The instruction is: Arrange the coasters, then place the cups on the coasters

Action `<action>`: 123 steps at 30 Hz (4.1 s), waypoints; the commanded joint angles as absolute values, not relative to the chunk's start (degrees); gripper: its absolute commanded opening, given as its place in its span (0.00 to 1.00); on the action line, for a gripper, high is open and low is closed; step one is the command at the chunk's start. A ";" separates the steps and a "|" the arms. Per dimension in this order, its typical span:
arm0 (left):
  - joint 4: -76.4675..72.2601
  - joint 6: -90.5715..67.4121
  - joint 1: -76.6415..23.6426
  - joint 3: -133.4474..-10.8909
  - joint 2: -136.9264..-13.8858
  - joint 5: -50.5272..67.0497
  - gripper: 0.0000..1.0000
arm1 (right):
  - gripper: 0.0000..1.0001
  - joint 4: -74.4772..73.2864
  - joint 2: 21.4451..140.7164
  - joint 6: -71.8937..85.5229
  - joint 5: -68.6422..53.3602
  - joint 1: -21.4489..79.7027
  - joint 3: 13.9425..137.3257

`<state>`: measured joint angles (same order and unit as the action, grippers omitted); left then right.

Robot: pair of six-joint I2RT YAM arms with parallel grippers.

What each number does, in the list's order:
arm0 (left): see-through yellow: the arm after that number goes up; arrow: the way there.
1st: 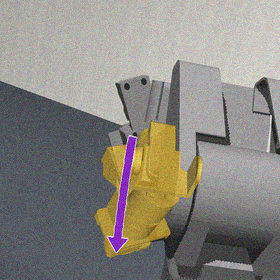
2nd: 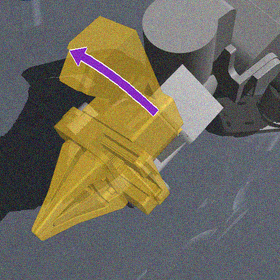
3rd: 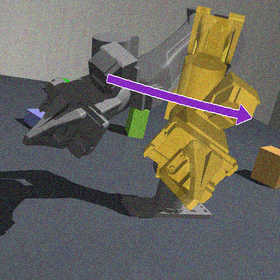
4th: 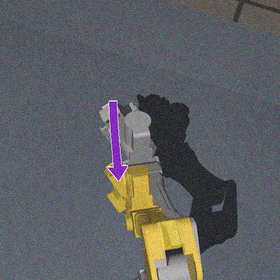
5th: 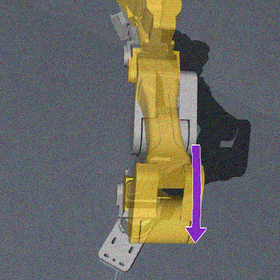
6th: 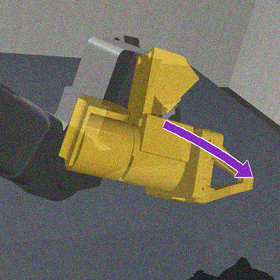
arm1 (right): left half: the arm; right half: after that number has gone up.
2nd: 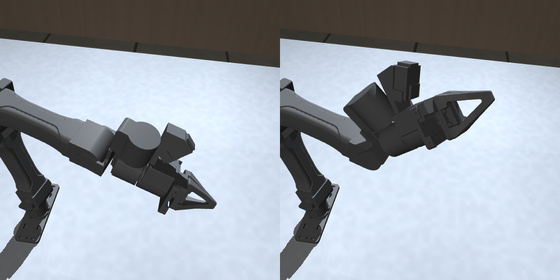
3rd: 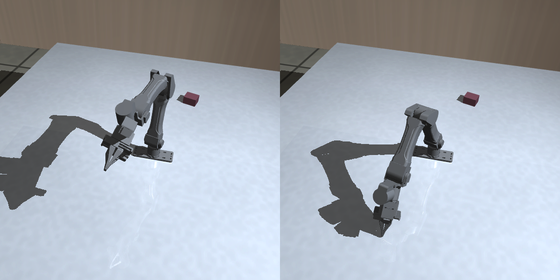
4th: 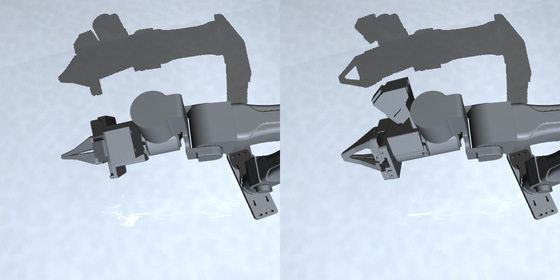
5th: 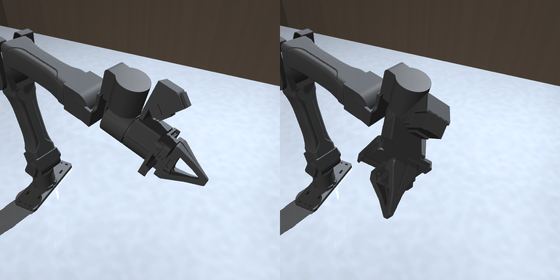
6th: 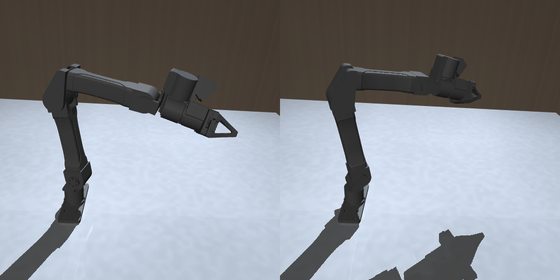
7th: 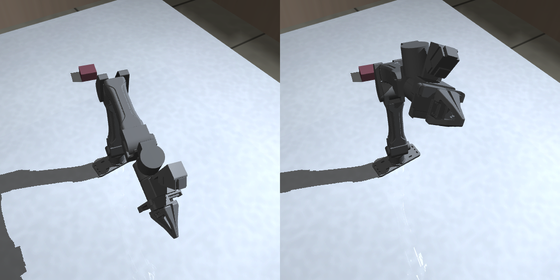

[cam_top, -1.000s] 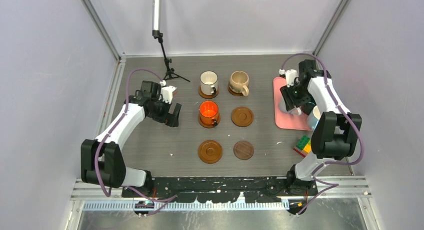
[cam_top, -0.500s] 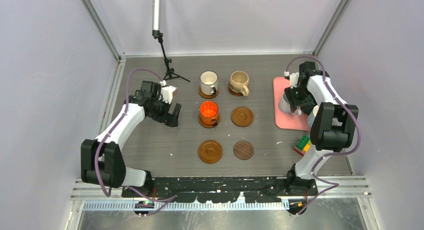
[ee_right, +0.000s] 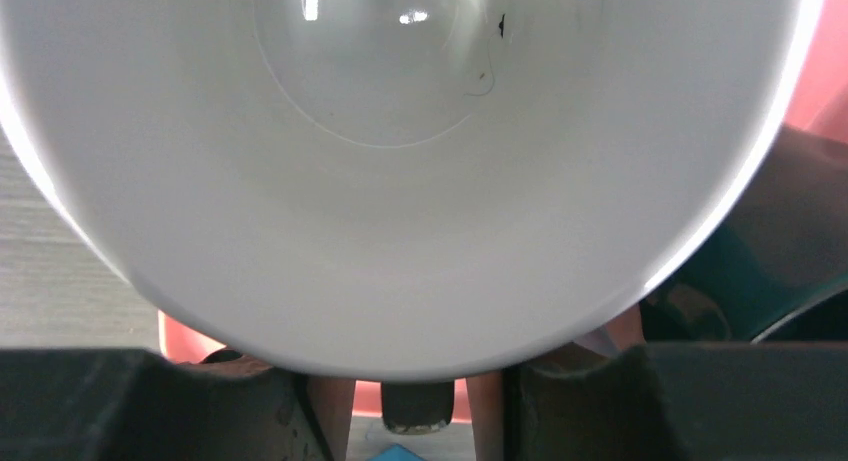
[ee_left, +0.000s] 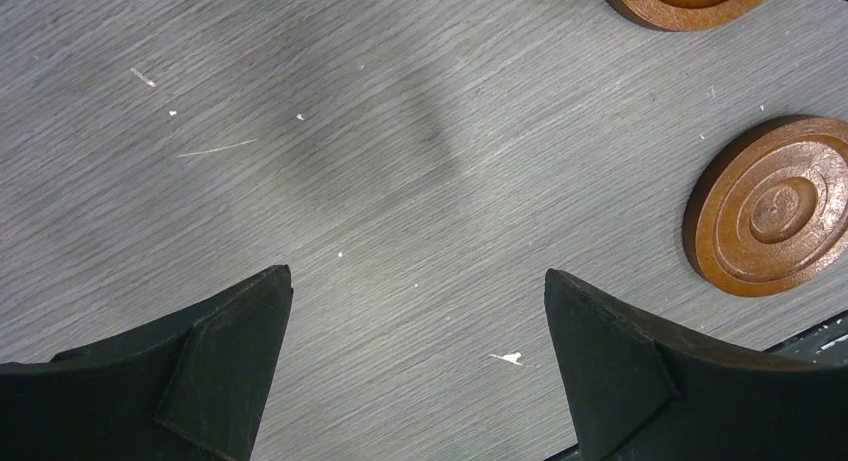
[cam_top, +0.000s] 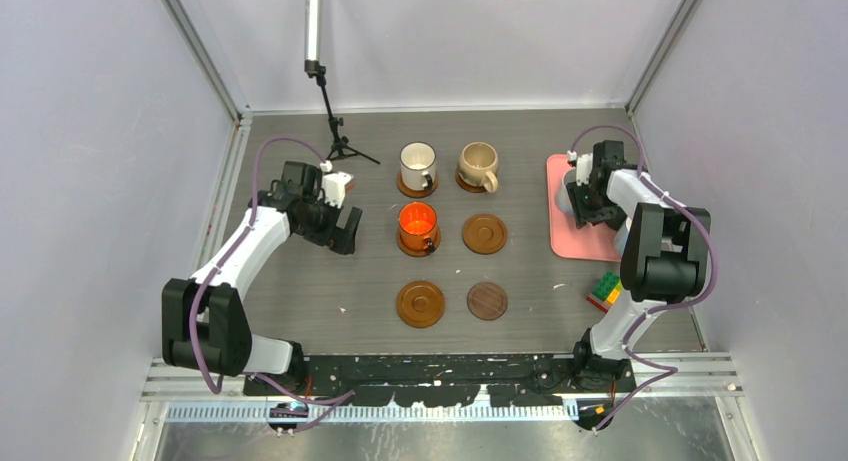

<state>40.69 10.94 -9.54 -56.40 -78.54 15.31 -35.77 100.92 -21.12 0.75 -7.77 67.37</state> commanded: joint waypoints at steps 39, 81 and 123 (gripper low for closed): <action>41.54 10.57 -9.68 -59.11 -77.46 14.75 1.00 | 0.00 -13.49 85.57 -14.99 -10.40 -10.64 58.02; 38.11 -1.83 -8.12 -51.86 -66.28 16.90 1.00 | 0.00 -16.73 67.37 -9.80 -0.39 62.87 43.95; 36.05 -2.09 -8.09 -50.27 -66.14 16.48 1.00 | 0.45 -3.85 74.01 -9.35 -1.40 65.25 36.38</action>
<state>38.28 -1.52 -8.49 -50.39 -67.02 16.10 -5.74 75.79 -9.10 0.99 65.08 35.73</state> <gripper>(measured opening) 0.996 0.362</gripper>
